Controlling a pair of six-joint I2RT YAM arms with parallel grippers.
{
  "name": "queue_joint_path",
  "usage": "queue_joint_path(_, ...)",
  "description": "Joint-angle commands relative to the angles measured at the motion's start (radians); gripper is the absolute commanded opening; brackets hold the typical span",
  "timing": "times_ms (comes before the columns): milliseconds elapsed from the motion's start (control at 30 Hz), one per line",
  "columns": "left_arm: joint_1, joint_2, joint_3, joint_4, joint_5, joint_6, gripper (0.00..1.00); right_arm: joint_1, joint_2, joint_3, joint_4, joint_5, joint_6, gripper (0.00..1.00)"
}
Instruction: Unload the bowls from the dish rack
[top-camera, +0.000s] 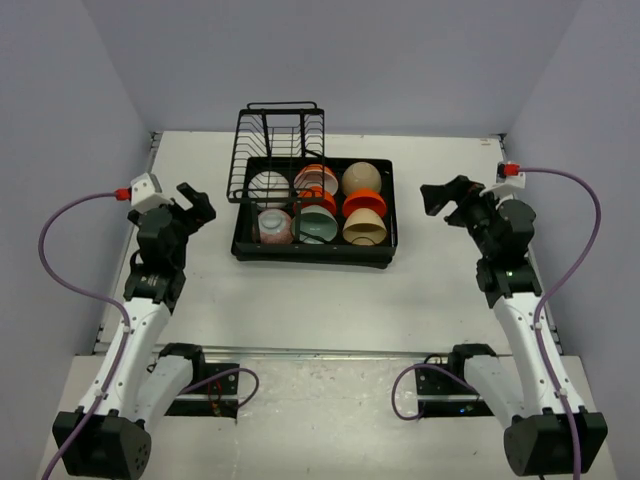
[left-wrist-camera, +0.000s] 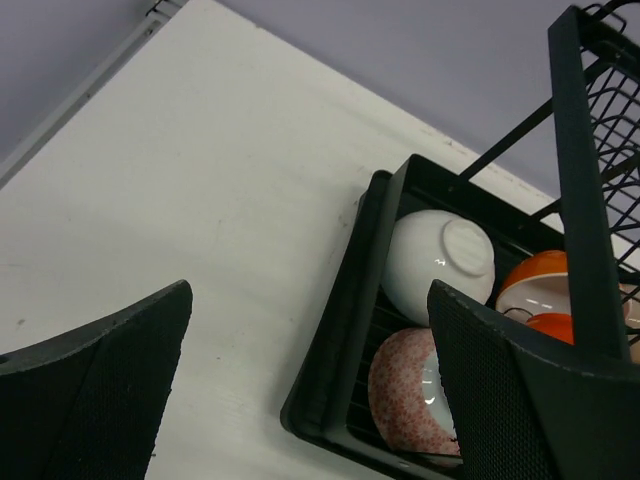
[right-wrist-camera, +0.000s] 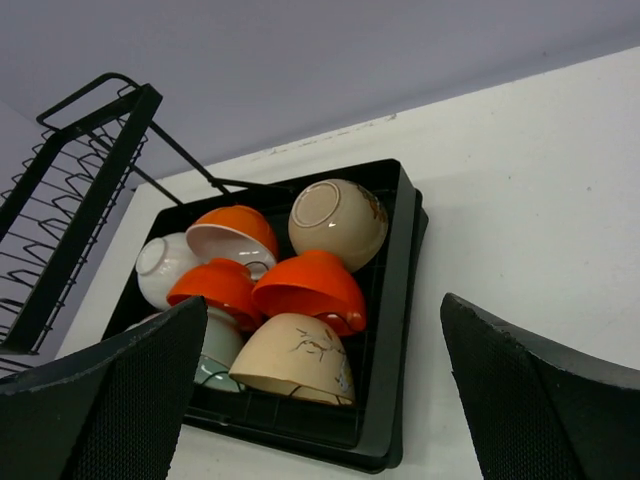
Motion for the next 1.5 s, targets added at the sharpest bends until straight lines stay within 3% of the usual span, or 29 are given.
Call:
queue_joint_path(0,0.004,-0.010,0.042,-0.069,0.006,-0.014,1.00,0.004,0.004,0.025,-0.013,-0.043,0.061,0.99)
queue_joint_path(133,0.004,-0.021,0.039,-0.082,-0.023,-0.088,1.00,0.006,0.007,-0.026,0.059,-0.152,0.181,0.99)
queue_joint_path(200,0.004,-0.032,0.039,-0.079,-0.014,-0.096,1.00,0.006,0.005,-0.087,0.233,-0.223,0.349,0.99)
queue_joint_path(267,0.002,-0.037,0.058,-0.100,-0.013,-0.105,1.00,0.007,0.010,-0.144,0.298,-0.250,0.526,0.99)
queue_joint_path(300,0.002,-0.035,0.074,-0.132,-0.036,-0.116,1.00,0.007,0.007,-0.208,0.433,-0.263,0.592,0.99)
queue_joint_path(367,0.004,-0.040,0.092,-0.175,-0.064,-0.103,1.00,0.022,-0.031,-0.273,0.568,-0.217,0.761,0.99)
queue_joint_path(467,0.004,-0.049,0.094,-0.183,-0.067,-0.093,1.00,0.113,-0.099,-0.269,0.394,-0.034,0.779,0.99)
queue_joint_path(500,0.004,-0.049,0.095,-0.189,-0.073,-0.094,1.00,0.151,-0.151,-0.255,0.273,0.154,0.785,0.99)
queue_joint_path(600,0.002,-0.058,0.095,-0.224,-0.112,-0.123,1.00,0.306,-0.185,-0.249,0.170,0.436,0.889,0.99)
queue_joint_path(700,0.002,-0.058,0.105,-0.255,-0.135,-0.148,0.99,0.513,-0.054,-0.102,0.001,0.644,0.938,0.98)
queue_joint_path(833,0.002,-0.030,0.143,-0.281,-0.139,-0.148,0.96,0.619,0.085,-0.031,-0.075,0.794,1.051,0.94)
queue_joint_path(967,0.002,-0.026,0.161,-0.295,-0.155,-0.137,0.96,0.658,0.186,0.000,-0.062,0.832,1.084,0.93)
queue_joint_path(1067,0.002,-0.032,0.171,-0.307,-0.168,-0.131,0.96,0.667,0.228,0.002,-0.108,0.889,1.119,0.88)
queue_joint_path(1100,0.002,-0.041,0.172,-0.307,-0.172,-0.128,0.96,0.667,0.226,-0.009,-0.098,0.898,1.122,0.82)
queue_joint_path(1467,0.002,-0.056,0.151,-0.313,-0.184,-0.123,0.97,0.681,0.311,-0.087,0.041,0.906,1.171,0.73)
